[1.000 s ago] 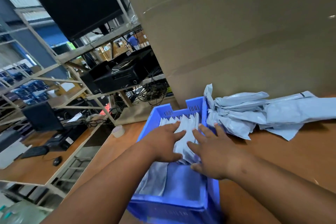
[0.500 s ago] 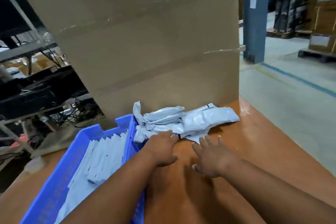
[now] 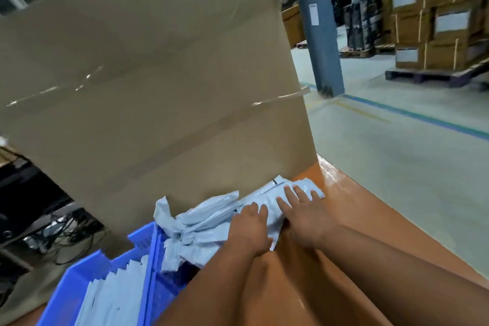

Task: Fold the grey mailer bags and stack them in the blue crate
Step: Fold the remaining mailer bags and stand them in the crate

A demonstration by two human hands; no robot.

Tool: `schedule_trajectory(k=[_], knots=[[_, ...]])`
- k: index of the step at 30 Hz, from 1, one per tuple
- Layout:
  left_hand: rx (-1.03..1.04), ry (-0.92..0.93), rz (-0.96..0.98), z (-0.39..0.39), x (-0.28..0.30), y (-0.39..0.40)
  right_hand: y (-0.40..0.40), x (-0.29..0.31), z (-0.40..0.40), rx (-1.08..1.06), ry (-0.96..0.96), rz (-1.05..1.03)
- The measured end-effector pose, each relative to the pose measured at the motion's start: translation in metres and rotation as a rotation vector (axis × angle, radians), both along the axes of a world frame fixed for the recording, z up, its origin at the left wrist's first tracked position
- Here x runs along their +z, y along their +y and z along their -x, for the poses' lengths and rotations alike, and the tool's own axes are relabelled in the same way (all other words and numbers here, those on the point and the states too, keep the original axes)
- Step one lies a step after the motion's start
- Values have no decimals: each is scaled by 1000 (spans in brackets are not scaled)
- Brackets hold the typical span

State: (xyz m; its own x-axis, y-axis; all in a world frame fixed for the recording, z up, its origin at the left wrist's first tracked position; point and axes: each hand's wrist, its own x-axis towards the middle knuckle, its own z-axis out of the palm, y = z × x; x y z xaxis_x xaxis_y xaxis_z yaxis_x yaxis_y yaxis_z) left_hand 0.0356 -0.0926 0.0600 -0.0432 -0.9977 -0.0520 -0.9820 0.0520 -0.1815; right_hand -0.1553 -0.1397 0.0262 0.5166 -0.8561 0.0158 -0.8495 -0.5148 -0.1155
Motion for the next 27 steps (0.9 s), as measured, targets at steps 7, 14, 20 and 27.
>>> schedule_trajectory(k=[7,14,20,27], knots=[[-38,-21,143,-47,-59,-88,-55,-10,-15,-24,-33,-4],[-29,-54,69,-22,-49,-85,-76,-40,-18,7,-69,-120],[-16,-69,116,2,-23,-49,-57,-41,3,91,-244,-31],[-151,202,188,22,-62,91,55,-60,44,312,-107,173]])
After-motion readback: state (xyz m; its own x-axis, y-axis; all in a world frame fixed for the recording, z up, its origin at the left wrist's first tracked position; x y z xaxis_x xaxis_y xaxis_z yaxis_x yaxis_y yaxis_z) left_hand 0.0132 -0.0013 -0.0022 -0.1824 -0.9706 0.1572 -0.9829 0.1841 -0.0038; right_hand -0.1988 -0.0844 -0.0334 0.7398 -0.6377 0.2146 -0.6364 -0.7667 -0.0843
